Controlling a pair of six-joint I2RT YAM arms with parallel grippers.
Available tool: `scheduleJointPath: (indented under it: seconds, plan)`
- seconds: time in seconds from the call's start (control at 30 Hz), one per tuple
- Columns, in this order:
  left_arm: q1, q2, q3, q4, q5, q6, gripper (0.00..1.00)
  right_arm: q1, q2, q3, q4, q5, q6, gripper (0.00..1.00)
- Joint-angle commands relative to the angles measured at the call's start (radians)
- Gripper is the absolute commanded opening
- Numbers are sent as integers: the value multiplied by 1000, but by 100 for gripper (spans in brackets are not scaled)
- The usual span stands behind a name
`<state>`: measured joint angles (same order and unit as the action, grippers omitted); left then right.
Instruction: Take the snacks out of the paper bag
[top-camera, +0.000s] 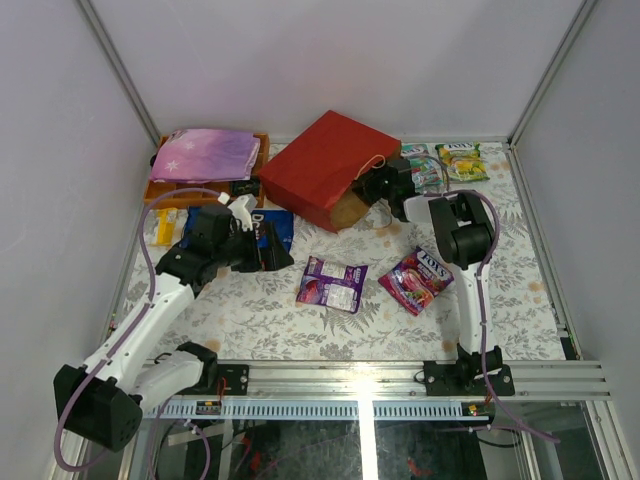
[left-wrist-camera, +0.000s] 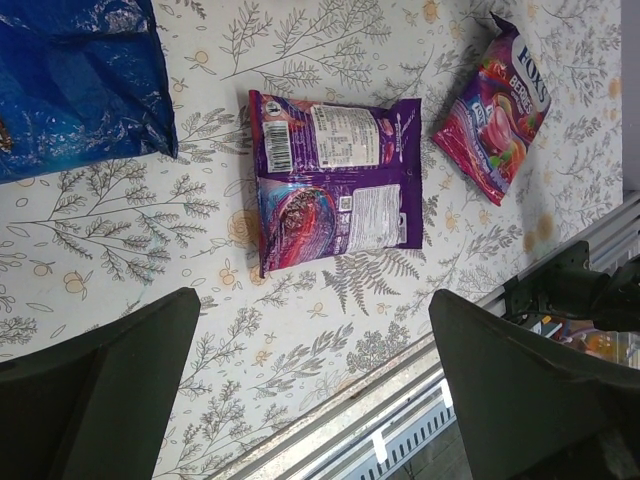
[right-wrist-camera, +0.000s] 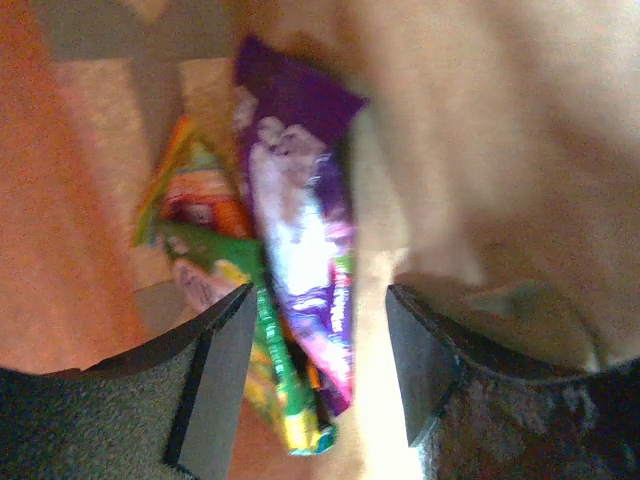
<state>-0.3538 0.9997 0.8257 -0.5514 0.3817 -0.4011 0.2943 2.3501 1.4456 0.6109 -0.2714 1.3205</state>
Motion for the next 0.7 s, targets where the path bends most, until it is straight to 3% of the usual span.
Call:
scheduleJointPath:
  seconds: [0.0, 0.4, 0.47, 0.67]
  plan:
    - [-7, -23, -9, 61, 37, 25, 100, 5, -3, 50, -204, 104, -81, 62]
    - [-7, -30, -10, 65, 48, 25, 100, 91, 183, 307, -262, 177, -91, 59]
    - [-6, -30, -12, 65, 43, 26, 100, 112, 191, 304, -228, 191, -74, 53]
    - [-7, -22, -14, 64, 36, 24, 100, 159, 50, 31, -21, 285, -37, 7]
